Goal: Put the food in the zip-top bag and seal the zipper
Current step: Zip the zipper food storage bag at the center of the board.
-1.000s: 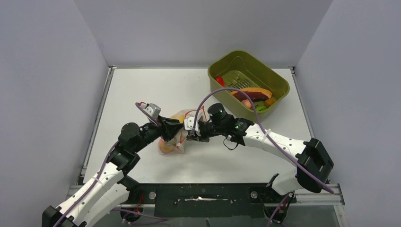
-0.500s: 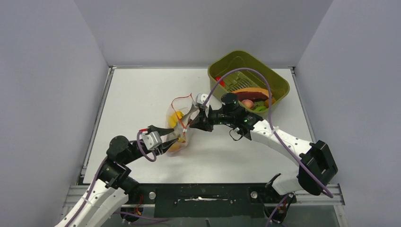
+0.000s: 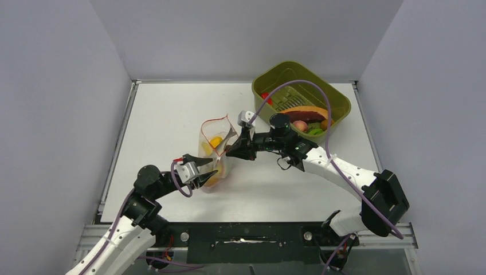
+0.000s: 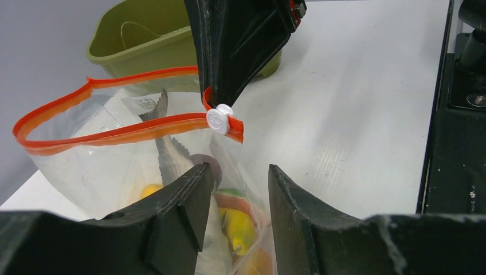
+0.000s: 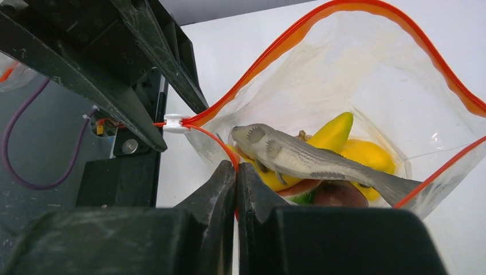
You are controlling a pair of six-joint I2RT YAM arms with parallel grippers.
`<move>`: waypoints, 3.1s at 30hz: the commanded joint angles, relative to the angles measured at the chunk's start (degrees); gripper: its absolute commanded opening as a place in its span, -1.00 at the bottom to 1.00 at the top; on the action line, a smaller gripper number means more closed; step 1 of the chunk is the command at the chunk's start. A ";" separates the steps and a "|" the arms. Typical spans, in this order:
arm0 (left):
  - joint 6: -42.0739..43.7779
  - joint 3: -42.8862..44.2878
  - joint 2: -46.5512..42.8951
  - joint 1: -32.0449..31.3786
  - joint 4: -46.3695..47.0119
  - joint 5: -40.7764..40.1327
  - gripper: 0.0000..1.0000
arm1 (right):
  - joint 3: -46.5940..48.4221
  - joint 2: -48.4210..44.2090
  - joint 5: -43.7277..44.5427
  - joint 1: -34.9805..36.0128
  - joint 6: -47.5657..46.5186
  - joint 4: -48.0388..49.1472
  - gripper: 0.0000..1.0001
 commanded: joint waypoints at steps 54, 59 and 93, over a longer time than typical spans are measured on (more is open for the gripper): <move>-1.33 -0.25 -1.04 0.00 6.04 3.91 -1.00 | 19.36 -1.37 -3.55 8.05 -48.61 -29.32 0.01; -1.37 -0.46 -0.98 -0.04 5.99 4.23 -1.00 | 20.12 -0.29 -3.46 9.36 -50.21 -29.91 0.00; -0.69 -1.01 -1.26 -0.04 5.80 5.13 -1.00 | 21.79 5.00 -9.56 10.29 -52.84 -29.88 -0.65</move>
